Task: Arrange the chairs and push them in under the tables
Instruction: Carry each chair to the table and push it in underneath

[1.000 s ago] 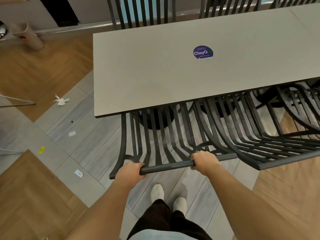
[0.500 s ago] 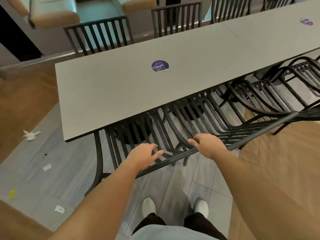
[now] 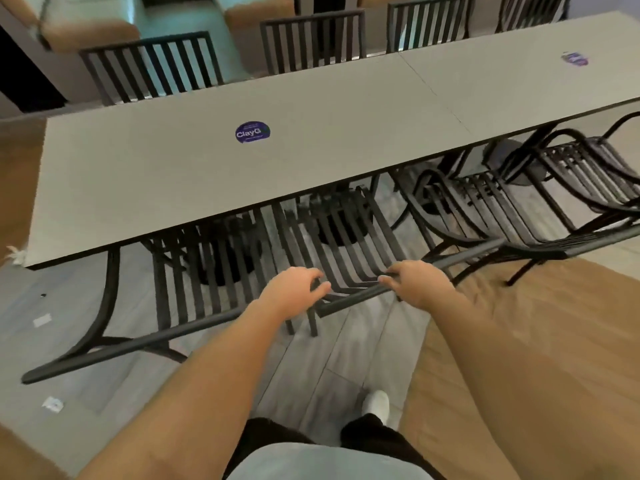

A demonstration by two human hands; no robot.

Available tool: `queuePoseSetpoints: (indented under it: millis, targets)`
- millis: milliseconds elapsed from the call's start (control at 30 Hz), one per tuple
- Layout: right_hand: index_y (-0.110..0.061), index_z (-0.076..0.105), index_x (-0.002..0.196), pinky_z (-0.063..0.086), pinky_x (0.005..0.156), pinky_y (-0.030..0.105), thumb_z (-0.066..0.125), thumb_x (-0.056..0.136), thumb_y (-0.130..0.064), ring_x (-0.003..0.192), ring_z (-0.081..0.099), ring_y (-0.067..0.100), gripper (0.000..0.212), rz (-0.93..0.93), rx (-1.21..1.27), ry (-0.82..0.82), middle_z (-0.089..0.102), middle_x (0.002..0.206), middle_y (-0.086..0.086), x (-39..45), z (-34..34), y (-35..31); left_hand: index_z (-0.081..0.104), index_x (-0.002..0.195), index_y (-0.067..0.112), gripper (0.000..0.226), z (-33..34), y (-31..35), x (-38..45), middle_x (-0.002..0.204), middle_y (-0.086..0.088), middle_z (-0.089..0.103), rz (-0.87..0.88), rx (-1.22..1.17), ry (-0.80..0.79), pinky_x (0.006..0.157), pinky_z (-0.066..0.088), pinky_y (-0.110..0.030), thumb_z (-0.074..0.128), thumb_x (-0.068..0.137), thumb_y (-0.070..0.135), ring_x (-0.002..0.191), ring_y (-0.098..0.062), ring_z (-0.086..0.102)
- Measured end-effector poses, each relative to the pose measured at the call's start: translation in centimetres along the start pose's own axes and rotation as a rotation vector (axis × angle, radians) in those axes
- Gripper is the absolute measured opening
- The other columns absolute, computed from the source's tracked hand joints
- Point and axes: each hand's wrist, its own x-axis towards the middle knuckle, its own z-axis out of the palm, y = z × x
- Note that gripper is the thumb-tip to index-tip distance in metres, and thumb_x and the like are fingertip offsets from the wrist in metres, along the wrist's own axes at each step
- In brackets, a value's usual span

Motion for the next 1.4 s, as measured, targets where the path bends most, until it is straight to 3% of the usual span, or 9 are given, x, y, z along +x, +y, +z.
queuePoseSetpoints:
  millis: [233,333,433,600,867,1000,1167,1400]
  targets:
    - [-0.025,0.060,0.109,0.051,0.073,0.038,0.044,0.096,-0.066,0.089,0.059,0.020,0.047,-0.052,-0.071,-0.067,0.065,0.105,-0.001,2.0,-2.1,8.7,0.058,0.141,0.025,0.053,3.3,7.0,1.9,0.124,0.004,0.065,-0.099,-0.038,-0.024,0.090,0.055,-0.036,0.044,0.103,0.059,0.107,-0.016,0.063]
    - [-0.025,0.059,0.128,0.052,0.084,0.039,0.047,0.095,-0.067,0.108,0.061,0.022,0.055,-0.067,-0.057,-0.045,0.065,0.120,0.000,3.3,-2.6,10.4,0.056,0.143,0.025,0.054,3.7,7.7,3.4,0.130,0.002,0.063,-0.118,-0.026,-0.027,0.094,0.053,-0.035,0.044,0.103,0.059,0.114,-0.017,0.060]
    - [-0.025,0.055,0.137,0.051,0.090,0.040,0.049,0.095,-0.066,0.114,0.059,0.023,0.059,-0.061,-0.054,-0.041,0.063,0.126,0.000,4.5,-3.1,11.4,0.055,0.144,0.027,0.054,3.8,7.8,5.3,0.131,0.001,0.062,-0.117,-0.035,-0.051,0.092,0.054,-0.035,0.044,0.102,0.060,0.110,-0.018,0.063]
    - [-0.027,0.053,0.139,0.052,0.093,0.041,0.052,0.089,-0.073,0.114,0.059,0.022,0.068,-0.043,-0.079,-0.079,0.063,0.128,0.001,6.5,-3.3,12.8,0.056,0.142,0.028,0.054,4.0,8.3,8.5,0.123,0.003,0.063,-0.123,-0.033,-0.082,0.091,0.054,-0.037,0.045,0.101,0.061,0.108,-0.017,0.062]
    - [-0.023,0.052,0.141,0.050,0.098,0.041,0.060,0.073,-0.084,0.121,0.056,0.023,0.091,-0.139,-0.096,-0.257,0.059,0.134,0.000,10.2,-2.0,15.8,0.048,0.150,0.024,0.077,6.8,9.9,9.9,0.140,0.000,0.058,-0.226,-0.095,-0.245,0.101,0.050,-0.038,0.046,0.093,0.076,0.124,-0.020,0.056]
    - [-0.024,0.061,0.123,0.053,0.089,0.039,0.065,0.075,-0.078,0.103,0.059,0.019,0.072,-0.239,-0.159,-0.329,0.060,0.112,-0.003,12.6,-0.7,17.8,0.050,0.146,0.026,0.084,8.3,10.9,9.9,0.130,-0.003,0.058,-0.345,-0.121,-0.293,0.100,0.050,-0.037,0.052,0.085,0.082,0.118,-0.020,0.057]
    - [-0.024,0.064,0.110,0.055,0.082,0.040,0.059,0.094,-0.050,0.091,0.062,0.021,0.032,-0.362,-0.308,-0.281,0.064,0.101,-0.002,14.3,0.2,19.5,0.046,0.151,0.038,0.056,9.9,11.9,10.8,0.129,-0.001,0.061,-0.486,0.027,-0.240,0.098,0.053,-0.041,0.055,0.099,0.056,0.115,-0.022,0.060]
    - [-0.017,0.064,0.112,0.053,0.080,0.037,0.055,0.100,-0.039,0.092,0.064,0.025,0.028,-0.398,-0.379,-0.257,0.064,0.100,0.003,13.4,0.3,20.9,0.040,0.154,0.046,0.049,10.4,14.7,11.0,0.130,-0.005,0.060,-0.522,0.120,-0.283,0.095,0.054,-0.039,0.049,0.106,0.041,0.111,-0.025,0.063]
